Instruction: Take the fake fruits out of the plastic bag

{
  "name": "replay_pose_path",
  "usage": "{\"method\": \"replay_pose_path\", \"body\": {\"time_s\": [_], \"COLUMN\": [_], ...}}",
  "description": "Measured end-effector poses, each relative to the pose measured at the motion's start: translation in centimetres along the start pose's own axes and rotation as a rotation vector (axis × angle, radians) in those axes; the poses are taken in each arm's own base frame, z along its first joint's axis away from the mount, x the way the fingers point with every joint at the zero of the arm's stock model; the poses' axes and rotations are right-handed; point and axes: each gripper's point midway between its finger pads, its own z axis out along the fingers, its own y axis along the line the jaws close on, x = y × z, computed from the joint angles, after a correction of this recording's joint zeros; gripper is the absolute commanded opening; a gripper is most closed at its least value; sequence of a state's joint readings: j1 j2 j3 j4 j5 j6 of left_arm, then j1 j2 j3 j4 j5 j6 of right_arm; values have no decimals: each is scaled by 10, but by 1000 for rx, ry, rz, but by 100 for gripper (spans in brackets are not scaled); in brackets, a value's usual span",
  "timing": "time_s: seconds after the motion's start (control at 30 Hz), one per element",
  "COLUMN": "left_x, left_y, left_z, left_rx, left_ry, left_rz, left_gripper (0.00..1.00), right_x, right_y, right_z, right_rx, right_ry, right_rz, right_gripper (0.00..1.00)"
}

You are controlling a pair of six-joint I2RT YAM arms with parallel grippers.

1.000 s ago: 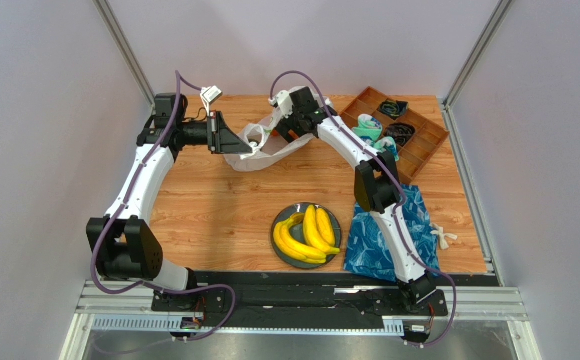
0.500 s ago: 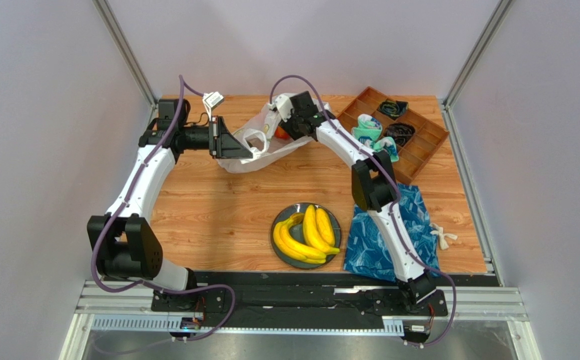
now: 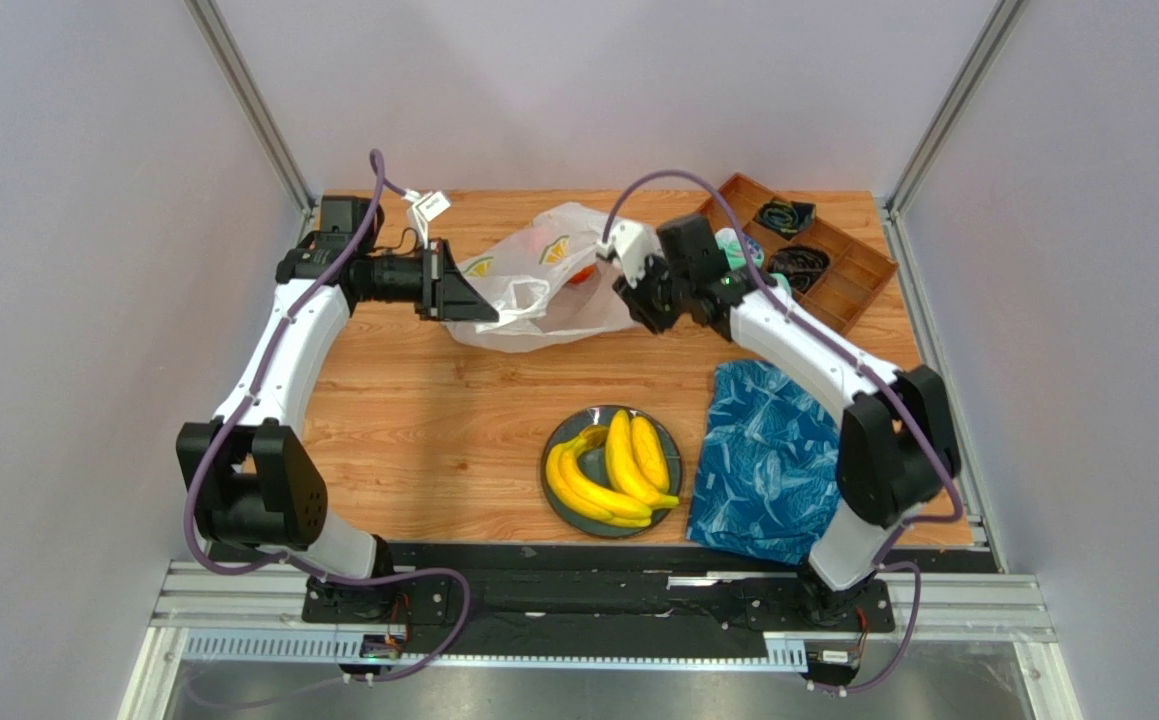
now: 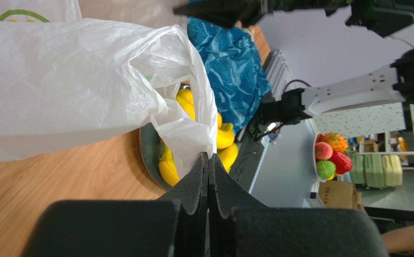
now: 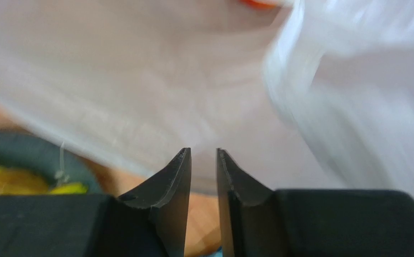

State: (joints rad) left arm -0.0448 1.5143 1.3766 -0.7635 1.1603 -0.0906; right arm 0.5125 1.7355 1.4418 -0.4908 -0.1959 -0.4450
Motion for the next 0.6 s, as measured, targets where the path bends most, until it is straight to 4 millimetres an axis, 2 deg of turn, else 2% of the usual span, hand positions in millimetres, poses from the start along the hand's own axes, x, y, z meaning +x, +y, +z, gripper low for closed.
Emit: {"method": "replay_pose_path", "body": {"time_s": [0.1,0.2,0.23,0.3,0.4,0.53,0.57,0.6], "left_x": [16,46,53,63,65,55,51,46], "left_y": [-1,-17,-25,-39,-48,-36,-33,-30], "left_z": [-4,-13,-17,-23,-28,-25,-24,-23], "left_rx": [-38,-47,-45,-44,-54,-83,-89,-92], "left_ry": [17,32,32,23,2,3,5,5], "left_rz": [-2,-2,8,46,94,91,87,86], "left_gripper": [0,0,0,0,0,0,0,0], "right_x": [47,94,104,106,79,-11,-26,-44], "right_y": [46,86,93,91,78,62,63,65], "right_z": [-19,-41,-49,-57,-60,-53,-54,-58], "right_rx": [-67,-157,-180,-191,-195,-245,-259,-285], "right_ry": [73,176,206,219,178,-2,-36,-78], "right_rz": [-14,-21,-21,-11,7,-14,-25,-38], "right_gripper": [31,31,31,32,34,41,44,56]}}
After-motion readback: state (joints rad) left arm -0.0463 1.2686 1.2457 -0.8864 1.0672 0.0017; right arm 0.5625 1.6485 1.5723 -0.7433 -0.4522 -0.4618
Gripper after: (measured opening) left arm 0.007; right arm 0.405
